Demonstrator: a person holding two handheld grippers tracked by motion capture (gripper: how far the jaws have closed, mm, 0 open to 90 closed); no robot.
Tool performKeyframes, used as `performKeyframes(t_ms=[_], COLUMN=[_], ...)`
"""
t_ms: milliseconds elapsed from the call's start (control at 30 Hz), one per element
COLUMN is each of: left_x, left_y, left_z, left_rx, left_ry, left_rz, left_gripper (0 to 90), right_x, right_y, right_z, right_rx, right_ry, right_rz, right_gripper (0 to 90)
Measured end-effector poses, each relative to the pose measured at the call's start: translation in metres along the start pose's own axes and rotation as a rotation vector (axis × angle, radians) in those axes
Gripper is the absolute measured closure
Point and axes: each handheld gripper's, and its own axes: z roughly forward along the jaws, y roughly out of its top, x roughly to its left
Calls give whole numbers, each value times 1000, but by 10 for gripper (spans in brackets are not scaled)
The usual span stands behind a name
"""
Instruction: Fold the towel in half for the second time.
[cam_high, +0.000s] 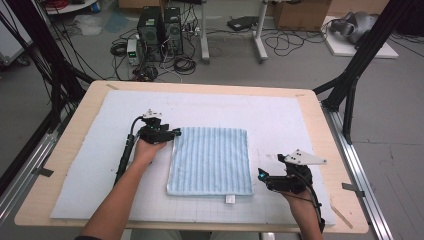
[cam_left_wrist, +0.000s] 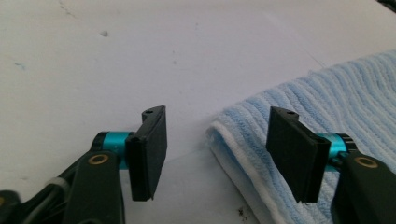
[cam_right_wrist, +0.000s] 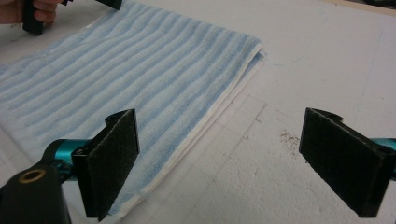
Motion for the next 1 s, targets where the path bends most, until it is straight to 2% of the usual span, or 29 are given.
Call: performKeyframes(t_ms=[133,267,333,433,467,533,767,933,1000], left_x=[-5,-15,-17,-17,-18,-17,-17,-18,-17], left_y=[-1,-1,-1,-1,-1,-1,-1,-2,-2], left_z=[1,3,4,5,5,4,4,4,4], left_rx=[3,34,48,50,49,51,50,48,50], left_ry=[8,17,23,20,20,17,15,21,20], left_rz=[40,143,171,176,175,171,167,168,170], left_gripper=[525,645,718,848,862,870,872,872,871], right_x=[0,-1,-2,-3,-4,-7,-23,-31,-34], right_y=[3,7,10,17,20,25,43,55,57], right_z=[5,15,21,33,38,46,74,99,108], right_rx=[3,14,16,33,40,48,68,104,108], right_ry=[3,8,10,14,16,9,-62,-57,-34], right_rz=[1,1,2,1,4,7,35,54,55], right_gripper=[114,114,114,114,114,114,114,122,168])
